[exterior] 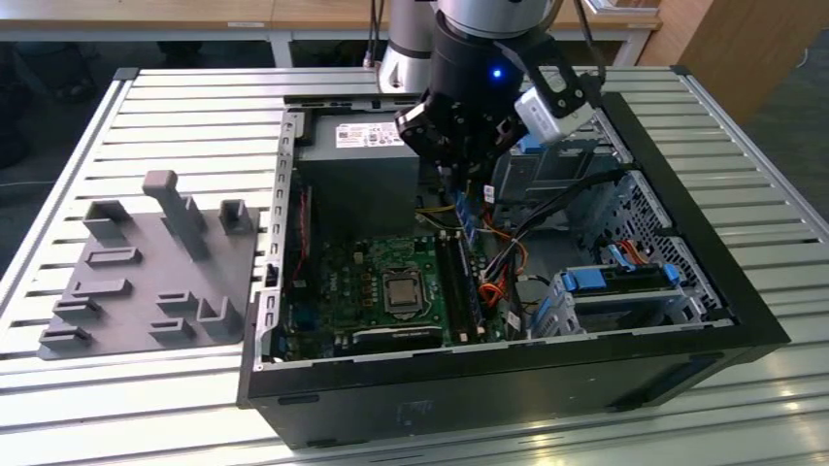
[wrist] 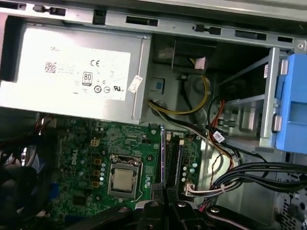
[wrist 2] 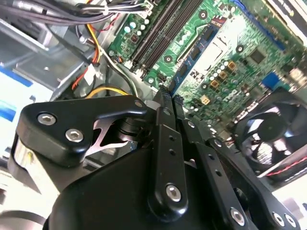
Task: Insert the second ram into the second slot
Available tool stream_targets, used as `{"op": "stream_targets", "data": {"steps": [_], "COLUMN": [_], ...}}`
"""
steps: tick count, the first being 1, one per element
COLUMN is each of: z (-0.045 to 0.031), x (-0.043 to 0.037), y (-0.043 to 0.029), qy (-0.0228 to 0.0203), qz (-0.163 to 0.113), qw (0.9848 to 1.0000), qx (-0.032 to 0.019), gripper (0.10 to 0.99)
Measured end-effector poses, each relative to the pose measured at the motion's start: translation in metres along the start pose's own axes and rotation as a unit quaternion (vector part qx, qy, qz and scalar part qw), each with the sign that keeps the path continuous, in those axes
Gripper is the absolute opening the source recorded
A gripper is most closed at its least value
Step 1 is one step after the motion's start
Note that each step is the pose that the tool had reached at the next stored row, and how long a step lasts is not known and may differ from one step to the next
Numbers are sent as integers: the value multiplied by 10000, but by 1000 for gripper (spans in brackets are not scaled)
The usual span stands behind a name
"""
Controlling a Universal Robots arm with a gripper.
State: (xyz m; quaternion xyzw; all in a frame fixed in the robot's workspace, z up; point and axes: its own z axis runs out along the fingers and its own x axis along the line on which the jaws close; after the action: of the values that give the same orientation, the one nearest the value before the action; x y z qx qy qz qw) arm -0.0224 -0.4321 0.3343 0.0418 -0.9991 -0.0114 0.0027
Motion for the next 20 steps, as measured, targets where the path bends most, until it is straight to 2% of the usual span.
{"op": "stream_targets", "data": {"steps": [5, 11, 20], "z": [82, 166, 329], "x": [1, 9, 3], "y": [-17, -107, -117], "qy": [-9, -11, -10], "qz": [385, 372, 369], "qw": [9993, 9993, 9993], "qx": [-1, -8, -7], "gripper": [137, 137, 137]}}
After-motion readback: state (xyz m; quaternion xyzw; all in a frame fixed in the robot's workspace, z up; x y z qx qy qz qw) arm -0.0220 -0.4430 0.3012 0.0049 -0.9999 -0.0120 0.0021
